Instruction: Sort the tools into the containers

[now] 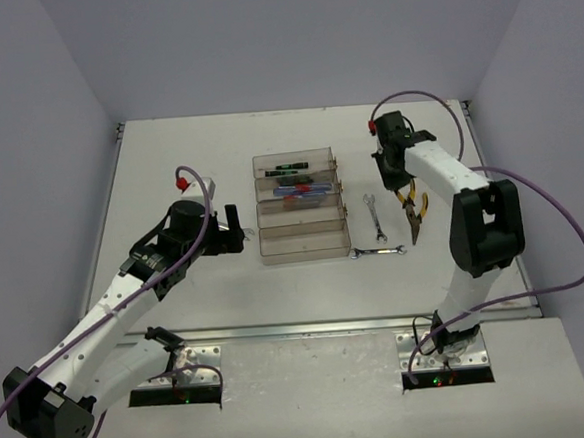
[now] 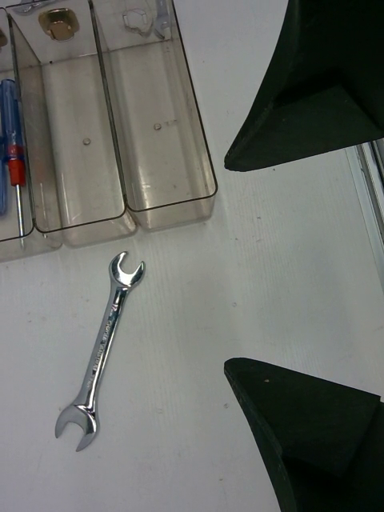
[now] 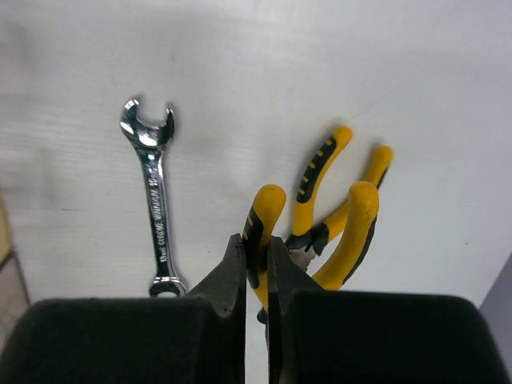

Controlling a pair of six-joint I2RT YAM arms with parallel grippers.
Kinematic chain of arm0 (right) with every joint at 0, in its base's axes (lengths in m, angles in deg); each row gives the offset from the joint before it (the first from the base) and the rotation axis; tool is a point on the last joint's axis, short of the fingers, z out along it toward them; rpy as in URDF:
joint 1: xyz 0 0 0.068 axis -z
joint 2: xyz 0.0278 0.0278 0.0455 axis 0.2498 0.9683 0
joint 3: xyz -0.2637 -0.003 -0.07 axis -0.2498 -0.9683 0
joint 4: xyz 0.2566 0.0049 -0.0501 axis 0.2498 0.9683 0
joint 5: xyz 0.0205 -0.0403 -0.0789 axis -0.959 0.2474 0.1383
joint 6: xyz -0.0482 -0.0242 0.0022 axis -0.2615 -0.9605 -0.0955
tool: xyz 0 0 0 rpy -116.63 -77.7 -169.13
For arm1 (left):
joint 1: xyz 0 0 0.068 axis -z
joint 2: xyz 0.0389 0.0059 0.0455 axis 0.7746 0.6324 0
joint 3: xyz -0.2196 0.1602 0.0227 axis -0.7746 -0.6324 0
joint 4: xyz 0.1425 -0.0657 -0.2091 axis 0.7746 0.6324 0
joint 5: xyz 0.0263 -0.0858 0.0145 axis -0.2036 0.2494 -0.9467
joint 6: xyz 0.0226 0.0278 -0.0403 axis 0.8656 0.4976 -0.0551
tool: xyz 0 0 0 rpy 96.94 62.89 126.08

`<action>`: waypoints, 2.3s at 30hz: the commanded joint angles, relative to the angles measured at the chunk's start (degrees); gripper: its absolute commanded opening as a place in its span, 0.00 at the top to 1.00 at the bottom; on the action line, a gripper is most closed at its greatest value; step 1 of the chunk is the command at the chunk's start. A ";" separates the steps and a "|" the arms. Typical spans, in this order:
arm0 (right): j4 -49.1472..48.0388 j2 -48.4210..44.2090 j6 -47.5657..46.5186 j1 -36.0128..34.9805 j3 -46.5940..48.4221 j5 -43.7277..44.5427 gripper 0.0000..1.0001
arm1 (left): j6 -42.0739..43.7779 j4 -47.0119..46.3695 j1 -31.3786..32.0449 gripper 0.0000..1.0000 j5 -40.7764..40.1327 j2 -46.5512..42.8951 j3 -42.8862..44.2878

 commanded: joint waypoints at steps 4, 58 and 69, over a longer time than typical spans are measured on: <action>-1.67 -12.24 11.88 -9.07 8.58 6.50 1.00 | 0.42 -2.40 0.32 0.00 -1.02 -0.72 -0.09; -39.42 -13.25 55.81 -29.62 -13.09 23.59 0.27 | 0.57 -3.15 0.22 0.00 -0.34 -4.37 -0.89; -8.22 -17.83 29.66 -0.21 -11.07 -2.12 0.33 | -0.45 -2.23 0.22 0.00 -2.65 -2.96 -0.64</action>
